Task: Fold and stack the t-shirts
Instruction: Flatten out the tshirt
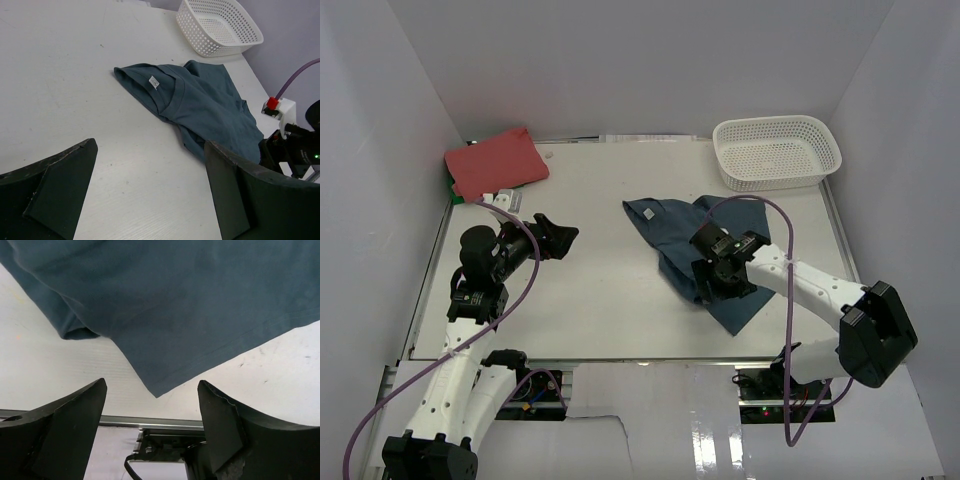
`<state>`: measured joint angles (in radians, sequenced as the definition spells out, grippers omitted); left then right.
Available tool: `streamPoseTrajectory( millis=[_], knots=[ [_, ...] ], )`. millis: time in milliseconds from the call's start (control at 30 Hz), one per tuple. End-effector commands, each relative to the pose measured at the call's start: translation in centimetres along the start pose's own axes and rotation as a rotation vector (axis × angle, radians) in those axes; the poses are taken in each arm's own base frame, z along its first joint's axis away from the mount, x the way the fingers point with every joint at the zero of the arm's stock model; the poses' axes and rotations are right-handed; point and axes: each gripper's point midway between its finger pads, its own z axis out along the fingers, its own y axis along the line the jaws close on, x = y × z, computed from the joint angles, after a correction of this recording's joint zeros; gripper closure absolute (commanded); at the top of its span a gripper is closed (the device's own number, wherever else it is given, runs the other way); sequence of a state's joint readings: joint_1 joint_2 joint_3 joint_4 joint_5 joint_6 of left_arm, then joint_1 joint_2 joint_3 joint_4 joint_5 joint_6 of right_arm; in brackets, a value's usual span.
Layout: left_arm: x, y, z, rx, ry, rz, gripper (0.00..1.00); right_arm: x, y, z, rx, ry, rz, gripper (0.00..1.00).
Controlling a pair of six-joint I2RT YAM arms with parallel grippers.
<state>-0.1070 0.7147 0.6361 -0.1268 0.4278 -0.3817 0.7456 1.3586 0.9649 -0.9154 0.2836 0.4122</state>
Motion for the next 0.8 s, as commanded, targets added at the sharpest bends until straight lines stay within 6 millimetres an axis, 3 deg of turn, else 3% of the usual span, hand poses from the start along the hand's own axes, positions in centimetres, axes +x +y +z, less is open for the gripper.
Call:
streamPoseTrajectory(
  millis=[0,233,600,767],
  knots=[
    [-0.4,-0.5,-0.1,0.019,-0.009,0.015,0.02,2.1,1.2,1.9,-0.051,0.078,0.027,0.21],
    [-0.4,-0.5,0.0,0.019,-0.005,0.014,0.02,5.1,0.4,3.4,-0.007,0.17,0.022,0.32],
    [-0.2,-0.4,0.2,0.018,0.003,0.01,0.02,7.5,-1.1,3.3,0.11,0.247,-0.042,0.31],
    [-0.2,-0.3,0.3,0.016,0.006,0.009,0.02,8.1,-1.1,3.7,0.136,0.259,-0.052,0.41]
  ],
)
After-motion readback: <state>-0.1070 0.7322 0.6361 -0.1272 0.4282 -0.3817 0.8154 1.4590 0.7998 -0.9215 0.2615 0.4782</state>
